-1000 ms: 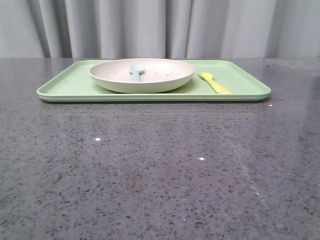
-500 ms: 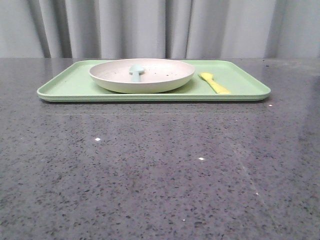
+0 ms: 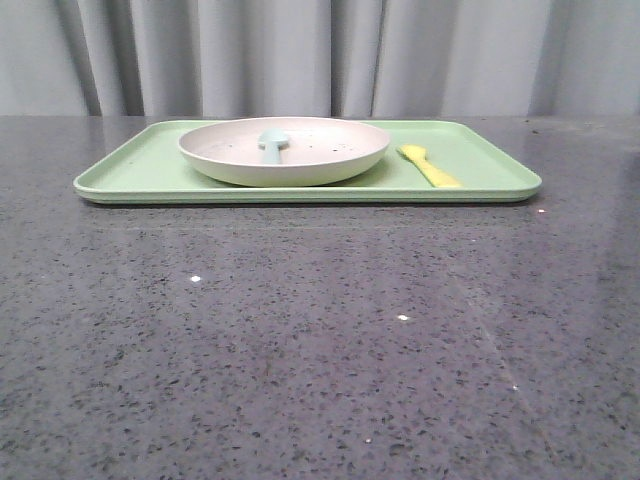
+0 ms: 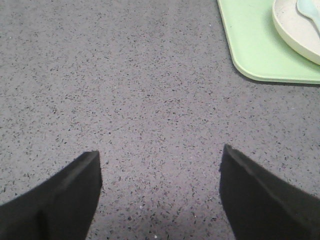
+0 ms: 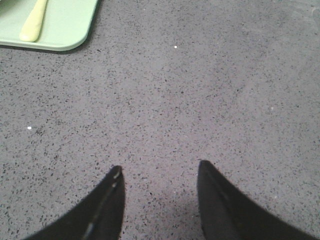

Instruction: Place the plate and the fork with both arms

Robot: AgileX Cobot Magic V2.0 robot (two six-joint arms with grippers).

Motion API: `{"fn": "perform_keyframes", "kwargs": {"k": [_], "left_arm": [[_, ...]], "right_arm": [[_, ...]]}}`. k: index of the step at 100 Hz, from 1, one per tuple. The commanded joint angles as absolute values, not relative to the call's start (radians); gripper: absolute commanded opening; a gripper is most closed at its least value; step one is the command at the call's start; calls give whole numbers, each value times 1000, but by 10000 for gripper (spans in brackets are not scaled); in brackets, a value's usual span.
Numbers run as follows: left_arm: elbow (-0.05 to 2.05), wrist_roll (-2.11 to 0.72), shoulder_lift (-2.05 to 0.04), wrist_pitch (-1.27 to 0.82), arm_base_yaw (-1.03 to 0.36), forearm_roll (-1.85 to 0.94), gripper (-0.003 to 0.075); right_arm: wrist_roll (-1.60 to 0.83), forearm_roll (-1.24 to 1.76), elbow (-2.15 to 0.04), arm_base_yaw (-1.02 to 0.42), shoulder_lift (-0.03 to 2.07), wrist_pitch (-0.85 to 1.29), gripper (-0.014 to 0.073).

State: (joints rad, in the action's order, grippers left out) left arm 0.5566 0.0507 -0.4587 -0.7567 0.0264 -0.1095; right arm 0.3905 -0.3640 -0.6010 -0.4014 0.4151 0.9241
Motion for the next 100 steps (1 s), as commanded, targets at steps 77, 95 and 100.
{"fn": "perform_keyframes", "kwargs": {"k": [77, 95, 100], "left_arm": [[584, 58, -463, -685, 30, -115, -20], [584, 58, -463, -685, 30, -115, -20], [584, 58, -463, -685, 30, -115, -20]], "right_arm": [[396, -402, -625, -395, 419, 875, -69], [396, -402, -625, -395, 419, 875, -69], [396, -402, -625, -395, 419, 875, -69]]}}
